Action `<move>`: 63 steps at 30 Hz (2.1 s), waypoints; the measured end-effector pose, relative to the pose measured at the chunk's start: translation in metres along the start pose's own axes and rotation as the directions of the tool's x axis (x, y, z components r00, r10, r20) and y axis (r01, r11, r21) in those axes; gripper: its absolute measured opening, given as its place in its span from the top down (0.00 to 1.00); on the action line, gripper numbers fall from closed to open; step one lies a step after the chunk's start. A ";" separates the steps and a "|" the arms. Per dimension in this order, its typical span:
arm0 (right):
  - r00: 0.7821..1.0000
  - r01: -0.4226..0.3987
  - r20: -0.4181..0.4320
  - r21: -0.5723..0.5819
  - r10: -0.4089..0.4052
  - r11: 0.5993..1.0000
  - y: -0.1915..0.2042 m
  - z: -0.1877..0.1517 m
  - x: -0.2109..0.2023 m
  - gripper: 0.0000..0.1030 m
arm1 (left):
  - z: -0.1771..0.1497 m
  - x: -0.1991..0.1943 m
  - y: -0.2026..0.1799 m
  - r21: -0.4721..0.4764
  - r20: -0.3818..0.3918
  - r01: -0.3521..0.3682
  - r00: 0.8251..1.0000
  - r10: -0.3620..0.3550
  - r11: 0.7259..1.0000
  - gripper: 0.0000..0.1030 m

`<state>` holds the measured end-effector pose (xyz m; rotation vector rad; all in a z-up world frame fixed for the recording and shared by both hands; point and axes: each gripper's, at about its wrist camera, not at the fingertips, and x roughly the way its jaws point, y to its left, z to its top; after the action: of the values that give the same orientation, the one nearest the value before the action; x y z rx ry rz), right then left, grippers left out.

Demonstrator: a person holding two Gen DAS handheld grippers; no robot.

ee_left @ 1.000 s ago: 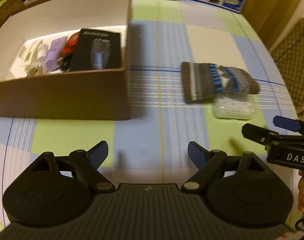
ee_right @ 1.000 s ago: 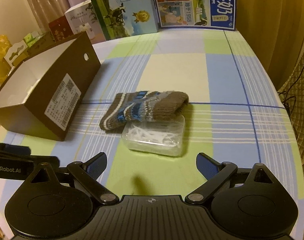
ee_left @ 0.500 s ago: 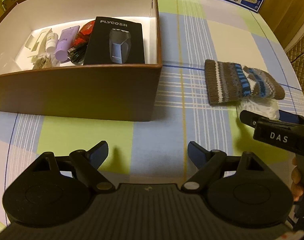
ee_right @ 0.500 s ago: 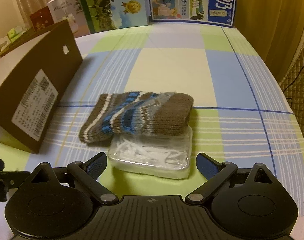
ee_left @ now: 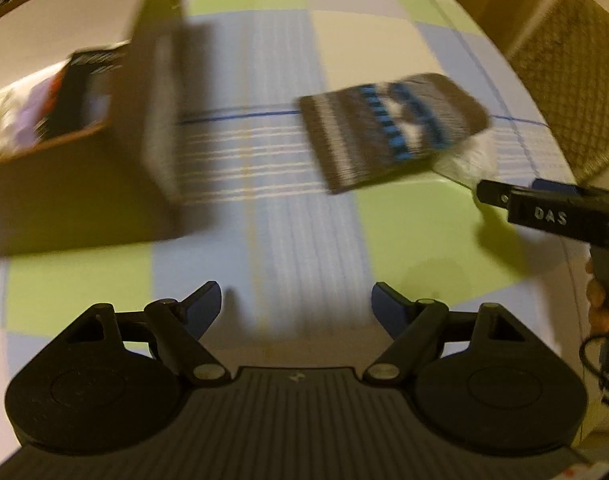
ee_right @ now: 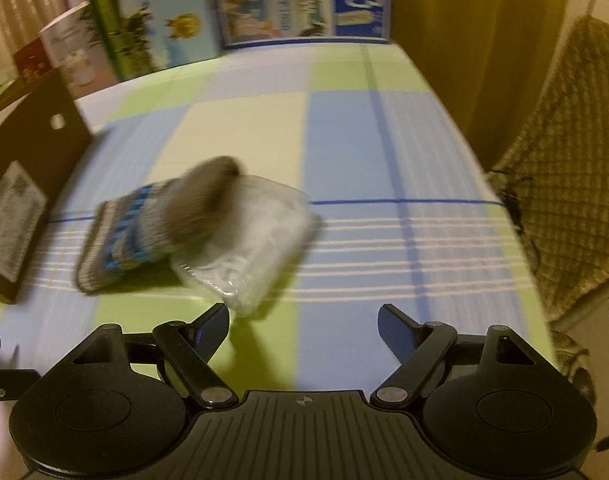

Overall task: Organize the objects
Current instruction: 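Grasp the knitted sock with the left tool while the right tool grasps the clear floss box, then carry the sock with the left tool while the right tool carries the floss box into the box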

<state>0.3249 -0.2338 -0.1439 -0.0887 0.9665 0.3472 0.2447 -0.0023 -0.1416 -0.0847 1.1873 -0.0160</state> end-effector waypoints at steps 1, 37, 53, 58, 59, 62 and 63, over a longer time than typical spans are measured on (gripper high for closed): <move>1.000 0.000 -0.001 0.007 0.000 1.000 -0.006 0.000 -0.002 0.23 | 0.004 0.001 -0.007 0.024 0.006 0.006 1.000 -0.006 1.000 0.24; 0.998 -0.062 0.008 0.054 0.062 0.997 0.039 0.042 0.030 0.23 | 0.087 0.042 -0.013 0.025 0.131 -0.074 0.989 0.070 0.997 0.89; 0.998 -0.056 -0.045 -0.075 0.052 0.996 0.040 0.022 0.025 0.48 | 0.073 0.030 -0.009 -0.035 0.086 -0.052 0.995 0.055 0.998 0.89; 0.996 -0.076 -0.058 -0.095 0.070 0.993 0.038 0.004 0.010 0.48 | 0.061 0.023 -0.009 -0.040 0.080 -0.039 0.996 0.042 0.998 0.89; 0.995 -0.082 -0.062 -0.100 0.076 0.992 0.038 0.001 0.007 0.48 | 0.058 0.022 -0.008 -0.041 0.078 -0.037 0.996 0.040 0.998 0.89; 0.992 -0.107 -0.079 -0.121 0.098 0.987 0.038 -0.009 -0.001 0.48 | 0.047 0.017 -0.008 -0.038 0.075 -0.022 0.997 0.024 0.999 0.90; 0.990 -0.119 -0.086 -0.121 0.109 0.986 0.038 -0.012 -0.004 0.48 | 0.043 0.014 -0.008 -0.035 0.075 -0.013 0.997 0.016 0.999 0.90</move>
<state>0.3008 -0.2021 -0.1440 -0.1631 1.0305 0.5133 0.2902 -0.0091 -0.1379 -0.1064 1.1132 0.0206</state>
